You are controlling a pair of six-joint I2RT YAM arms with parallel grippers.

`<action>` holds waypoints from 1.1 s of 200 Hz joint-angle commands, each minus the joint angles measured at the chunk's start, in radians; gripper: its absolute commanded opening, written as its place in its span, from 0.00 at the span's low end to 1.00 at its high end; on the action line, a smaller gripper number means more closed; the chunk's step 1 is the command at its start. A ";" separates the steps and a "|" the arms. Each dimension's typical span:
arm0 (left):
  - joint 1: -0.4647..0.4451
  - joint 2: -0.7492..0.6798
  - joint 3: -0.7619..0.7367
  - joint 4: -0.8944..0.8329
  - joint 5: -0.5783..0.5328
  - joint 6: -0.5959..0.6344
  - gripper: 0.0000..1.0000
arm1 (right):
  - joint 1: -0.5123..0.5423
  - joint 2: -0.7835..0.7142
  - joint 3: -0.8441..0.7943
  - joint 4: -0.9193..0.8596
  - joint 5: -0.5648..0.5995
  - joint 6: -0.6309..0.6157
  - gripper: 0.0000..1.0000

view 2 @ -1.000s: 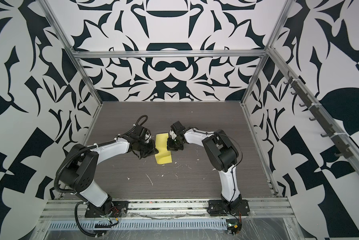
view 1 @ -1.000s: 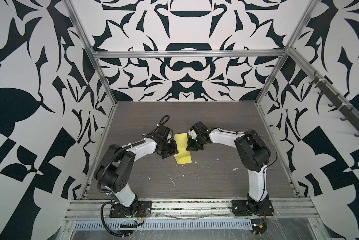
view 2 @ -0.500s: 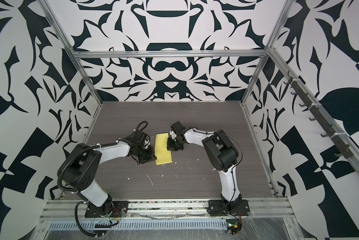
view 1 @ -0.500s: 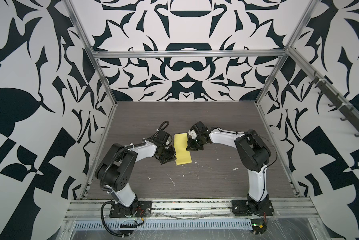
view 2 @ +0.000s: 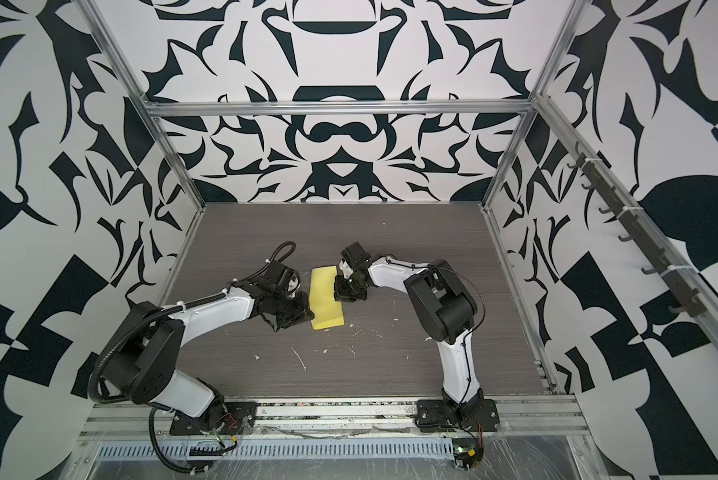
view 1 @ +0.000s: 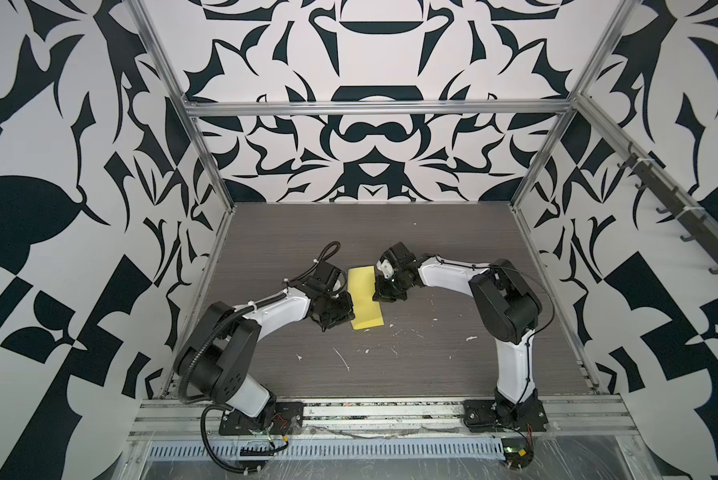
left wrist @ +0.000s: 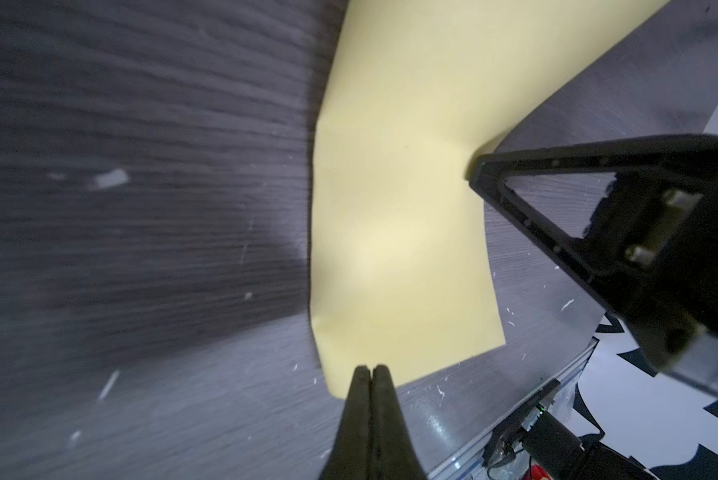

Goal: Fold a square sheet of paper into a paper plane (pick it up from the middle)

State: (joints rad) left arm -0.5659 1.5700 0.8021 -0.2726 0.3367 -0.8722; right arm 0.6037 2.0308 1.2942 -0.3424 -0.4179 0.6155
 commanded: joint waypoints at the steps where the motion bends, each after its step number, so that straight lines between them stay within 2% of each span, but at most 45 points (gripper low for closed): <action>1: -0.011 0.057 0.014 0.005 0.003 -0.028 0.00 | -0.005 0.092 -0.052 -0.146 0.171 -0.016 0.00; 45: -0.014 0.093 -0.007 -0.055 -0.020 -0.016 0.00 | -0.005 0.091 -0.049 -0.152 0.171 -0.021 0.00; 86: -0.013 0.019 -0.047 -0.171 -0.049 0.027 0.00 | -0.005 0.095 -0.046 -0.151 0.169 -0.026 0.00; 111: -0.007 -0.031 -0.018 -0.218 -0.052 0.073 0.00 | -0.004 0.101 -0.038 -0.152 0.175 -0.035 0.00; 128: 0.008 -0.057 0.014 -0.192 -0.042 0.087 0.00 | -0.005 0.106 -0.032 -0.151 0.179 -0.050 0.00; 150: 0.040 -0.067 0.037 -0.076 -0.024 0.071 0.00 | -0.004 0.111 -0.017 -0.143 0.174 -0.104 0.00; 194: 0.091 0.091 0.175 0.000 -0.031 0.118 0.00 | -0.004 0.124 0.035 -0.152 0.147 -0.273 0.00; 220: 0.097 0.188 0.262 -0.022 -0.049 0.169 0.00 | -0.004 0.130 0.052 -0.174 0.163 -0.309 0.00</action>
State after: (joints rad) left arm -0.4755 1.6848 1.0050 -0.2871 0.3084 -0.7654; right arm 0.6037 2.0670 1.3697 -0.4221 -0.4225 0.3981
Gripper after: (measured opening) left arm 0.040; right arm 0.052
